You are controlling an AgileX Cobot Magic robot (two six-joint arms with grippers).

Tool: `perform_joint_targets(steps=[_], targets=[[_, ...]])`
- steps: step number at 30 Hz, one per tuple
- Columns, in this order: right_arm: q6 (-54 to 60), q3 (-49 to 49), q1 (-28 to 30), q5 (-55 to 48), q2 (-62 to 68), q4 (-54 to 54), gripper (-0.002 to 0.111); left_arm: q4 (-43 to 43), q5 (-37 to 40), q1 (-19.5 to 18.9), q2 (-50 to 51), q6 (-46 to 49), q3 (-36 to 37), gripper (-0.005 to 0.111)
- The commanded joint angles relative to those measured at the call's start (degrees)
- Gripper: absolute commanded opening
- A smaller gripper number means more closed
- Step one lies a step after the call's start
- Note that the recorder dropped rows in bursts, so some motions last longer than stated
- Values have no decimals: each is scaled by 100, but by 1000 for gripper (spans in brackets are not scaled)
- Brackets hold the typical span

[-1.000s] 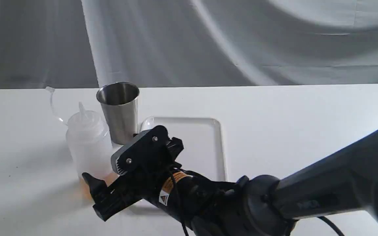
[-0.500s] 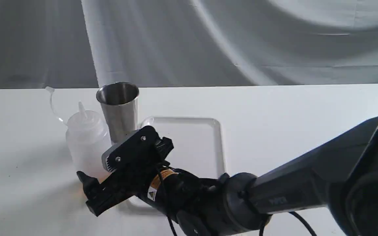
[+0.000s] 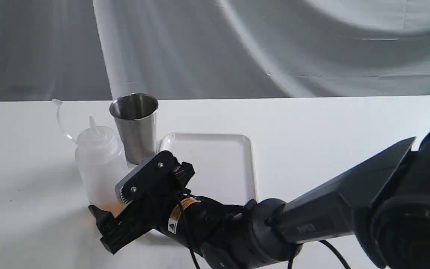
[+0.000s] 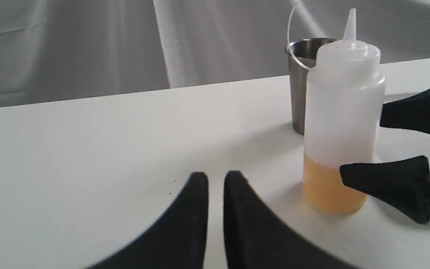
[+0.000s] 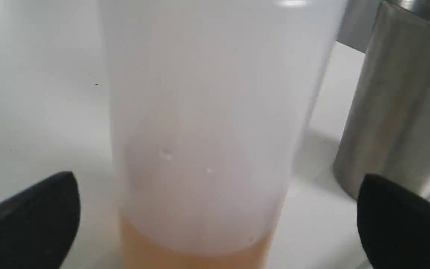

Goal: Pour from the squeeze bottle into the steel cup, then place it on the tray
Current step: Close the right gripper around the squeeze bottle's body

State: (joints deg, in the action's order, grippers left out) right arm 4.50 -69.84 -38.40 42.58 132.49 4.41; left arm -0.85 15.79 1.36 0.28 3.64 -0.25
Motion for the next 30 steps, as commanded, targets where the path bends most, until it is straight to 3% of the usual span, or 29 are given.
perform_joint_targets(steps=[1,30], targets=[[-39,-31,38,162,-12,116,105,-15,-57,-6,-28,-16,25,8],[-184,-1091,62,72,900,26,105,-15,-57,-6,-28,-16,25,8]])
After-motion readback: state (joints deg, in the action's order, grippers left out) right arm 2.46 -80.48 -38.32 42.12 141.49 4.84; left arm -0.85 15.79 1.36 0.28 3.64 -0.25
